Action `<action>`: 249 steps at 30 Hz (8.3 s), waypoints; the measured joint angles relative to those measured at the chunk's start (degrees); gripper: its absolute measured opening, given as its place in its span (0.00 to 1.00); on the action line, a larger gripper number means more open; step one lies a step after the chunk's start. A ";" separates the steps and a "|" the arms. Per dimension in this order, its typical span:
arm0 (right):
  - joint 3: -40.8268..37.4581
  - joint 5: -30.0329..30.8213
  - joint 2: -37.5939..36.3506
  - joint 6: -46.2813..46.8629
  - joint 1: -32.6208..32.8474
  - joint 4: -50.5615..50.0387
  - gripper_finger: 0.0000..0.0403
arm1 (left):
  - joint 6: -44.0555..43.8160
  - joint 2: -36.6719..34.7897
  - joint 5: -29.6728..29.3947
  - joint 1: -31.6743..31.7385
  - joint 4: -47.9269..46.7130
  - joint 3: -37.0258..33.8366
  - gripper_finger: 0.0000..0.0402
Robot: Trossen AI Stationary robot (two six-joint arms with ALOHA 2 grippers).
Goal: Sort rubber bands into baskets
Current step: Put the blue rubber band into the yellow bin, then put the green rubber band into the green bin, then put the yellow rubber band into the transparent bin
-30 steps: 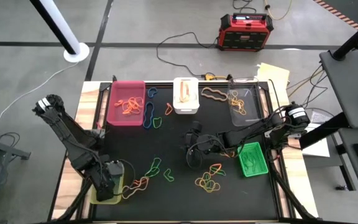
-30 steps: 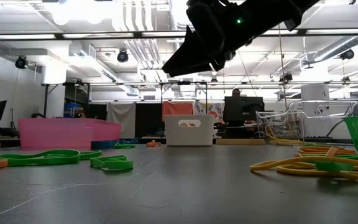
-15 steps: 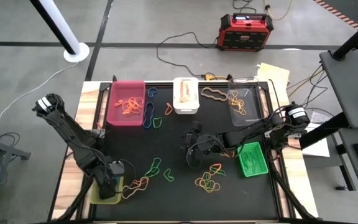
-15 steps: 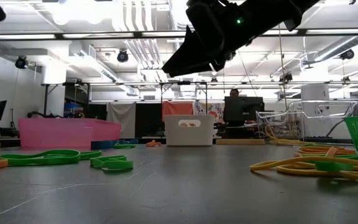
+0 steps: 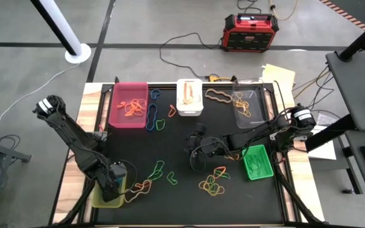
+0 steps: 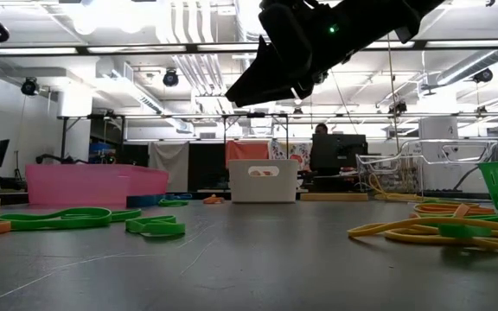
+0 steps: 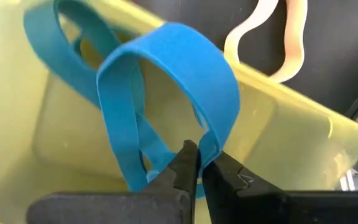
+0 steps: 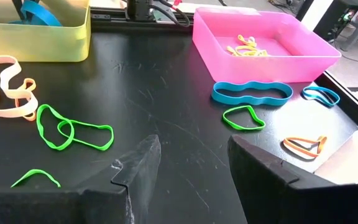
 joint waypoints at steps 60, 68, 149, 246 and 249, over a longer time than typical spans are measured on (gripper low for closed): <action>2.33 -12.63 9.57 0.39 -0.01 12.59 0.46 | 51.31 0.17 -52.23 12.22 2.30 12.41 0.33; 16.78 -17.55 21.07 0.15 -1.57 4.03 0.46 | 48.24 -0.31 -63.08 12.26 -4.00 13.02 0.33; 12.24 -27.99 -18.44 69.95 14.71 -101.85 0.02 | 43.70 -0.83 -68.97 12.34 -2.33 12.96 0.33; 4.63 -23.31 4.68 46.15 -0.77 -63.32 0.26 | 45.21 -0.85 -72.16 13.18 6.33 7.75 0.33; 4.63 -23.64 4.68 43.77 -1.37 -62.18 0.17 | 45.21 -0.85 -72.16 13.18 6.43 7.74 0.33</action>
